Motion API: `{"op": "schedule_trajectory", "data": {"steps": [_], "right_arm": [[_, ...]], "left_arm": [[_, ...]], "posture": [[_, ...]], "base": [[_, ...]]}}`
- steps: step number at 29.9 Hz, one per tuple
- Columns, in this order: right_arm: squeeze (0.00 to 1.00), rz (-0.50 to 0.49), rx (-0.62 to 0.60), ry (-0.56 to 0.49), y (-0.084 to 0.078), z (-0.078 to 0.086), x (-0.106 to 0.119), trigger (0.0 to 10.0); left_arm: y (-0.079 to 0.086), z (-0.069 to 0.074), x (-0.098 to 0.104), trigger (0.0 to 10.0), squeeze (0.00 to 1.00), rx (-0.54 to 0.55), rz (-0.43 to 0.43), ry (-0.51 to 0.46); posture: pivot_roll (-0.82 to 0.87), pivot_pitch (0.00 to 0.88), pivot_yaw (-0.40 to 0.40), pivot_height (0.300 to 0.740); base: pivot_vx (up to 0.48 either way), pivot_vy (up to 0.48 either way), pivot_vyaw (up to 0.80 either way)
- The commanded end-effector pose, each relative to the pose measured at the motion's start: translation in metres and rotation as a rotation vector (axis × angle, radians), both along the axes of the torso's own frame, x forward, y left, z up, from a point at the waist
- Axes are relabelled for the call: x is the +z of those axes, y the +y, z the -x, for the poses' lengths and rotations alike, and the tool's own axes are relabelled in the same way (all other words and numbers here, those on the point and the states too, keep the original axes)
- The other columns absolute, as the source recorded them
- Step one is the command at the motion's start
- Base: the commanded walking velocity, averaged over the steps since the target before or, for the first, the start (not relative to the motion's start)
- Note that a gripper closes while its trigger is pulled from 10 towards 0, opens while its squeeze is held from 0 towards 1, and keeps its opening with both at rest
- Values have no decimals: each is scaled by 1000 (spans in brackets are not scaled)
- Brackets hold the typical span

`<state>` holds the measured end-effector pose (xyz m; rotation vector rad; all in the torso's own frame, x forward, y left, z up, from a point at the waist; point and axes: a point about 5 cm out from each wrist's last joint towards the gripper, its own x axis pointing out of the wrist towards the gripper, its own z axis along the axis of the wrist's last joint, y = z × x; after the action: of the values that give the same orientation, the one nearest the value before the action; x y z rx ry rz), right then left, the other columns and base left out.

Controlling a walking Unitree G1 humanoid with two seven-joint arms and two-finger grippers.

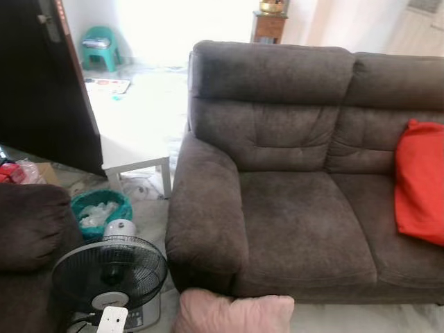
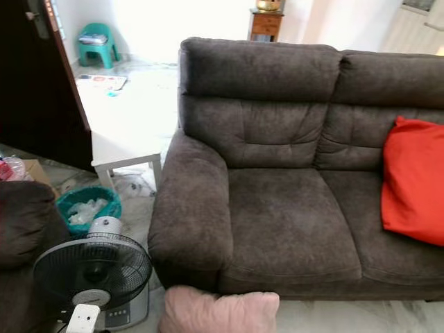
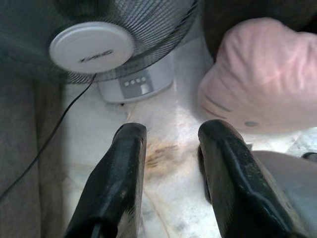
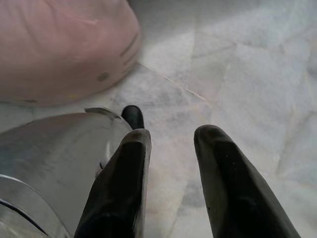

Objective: Move the pillow to the sofa from floor

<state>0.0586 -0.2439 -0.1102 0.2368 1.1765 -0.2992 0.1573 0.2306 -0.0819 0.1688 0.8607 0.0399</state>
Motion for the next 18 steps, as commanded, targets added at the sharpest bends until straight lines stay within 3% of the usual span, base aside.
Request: {"op": "schedule_trajectory", "data": {"steps": [1,18], "right_arm": [[0,19,-6,-20,-7,-5,3,10000],[0,17,-2,-21,-7,-6,3,10000]], "left_arm": [[-4,-3,0,10000,0,8,22,-15],[-4,-3,1,10000,0,-25,5,-10]], "posture": [[154,19,-55,740],[154,21,-58,740]], "base": [[0,0,0],[0,0,0]]}}
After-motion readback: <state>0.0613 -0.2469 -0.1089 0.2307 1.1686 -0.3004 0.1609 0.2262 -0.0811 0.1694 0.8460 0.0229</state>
